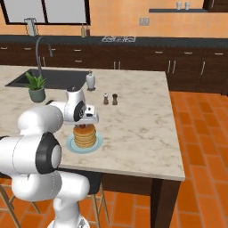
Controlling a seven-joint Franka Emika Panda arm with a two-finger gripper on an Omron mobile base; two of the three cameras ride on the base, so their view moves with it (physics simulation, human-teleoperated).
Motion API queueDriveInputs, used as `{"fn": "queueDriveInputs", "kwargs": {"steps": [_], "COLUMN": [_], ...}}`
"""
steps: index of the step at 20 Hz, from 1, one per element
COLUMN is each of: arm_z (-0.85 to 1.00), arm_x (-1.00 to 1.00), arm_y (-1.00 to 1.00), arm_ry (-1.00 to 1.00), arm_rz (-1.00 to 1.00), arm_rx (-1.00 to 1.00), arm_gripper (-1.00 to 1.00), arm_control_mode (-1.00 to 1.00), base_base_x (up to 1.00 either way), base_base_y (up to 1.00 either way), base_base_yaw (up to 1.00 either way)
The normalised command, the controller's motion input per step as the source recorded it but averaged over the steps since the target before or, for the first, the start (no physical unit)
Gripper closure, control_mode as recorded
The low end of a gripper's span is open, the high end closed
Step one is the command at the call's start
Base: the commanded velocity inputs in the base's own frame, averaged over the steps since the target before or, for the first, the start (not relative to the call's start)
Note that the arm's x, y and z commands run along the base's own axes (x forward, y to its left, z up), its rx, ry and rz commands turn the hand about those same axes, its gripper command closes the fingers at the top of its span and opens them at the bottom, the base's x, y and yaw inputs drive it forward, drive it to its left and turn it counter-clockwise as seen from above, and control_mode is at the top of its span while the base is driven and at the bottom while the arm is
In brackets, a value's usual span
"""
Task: Take the strawberry from the fridge and place it on top of the pancake, located on the dining counter.
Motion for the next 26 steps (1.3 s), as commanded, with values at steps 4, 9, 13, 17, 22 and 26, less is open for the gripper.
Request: {"fn": "queueDriveInputs", "kwargs": {"steps": [4,9,13,17,22,26], "arm_z": [-0.01,-0.18,-0.27,0.0,0.11,0.64], "arm_x": [0.17,0.11,0.0,-0.07,-0.08,-0.26], "arm_y": [0.0,0.0,0.0,0.0,-0.02,-0.06], "arm_ry": [0.0,0.0,0.0,-0.04,-0.05,-0.12], "arm_rz": [0.0,0.01,0.01,0.0,0.0,0.0], "arm_rx": [0.0,0.0,0.0,0.0,0.0,0.0], "arm_gripper": [1.0,1.0,-1.0,-1.0,-1.0,-1.0], "arm_control_mode": [-1.0,-1.0,-1.0,-1.0,-1.0,-1.0], "base_base_x": [0.0,0.0,0.0,0.0,0.0,0.0], "base_base_y": [0.0,0.0,0.0,0.0,0.0,0.0], "base_base_yaw": [0.0,0.0,0.0,0.0,0.0,0.0]}}
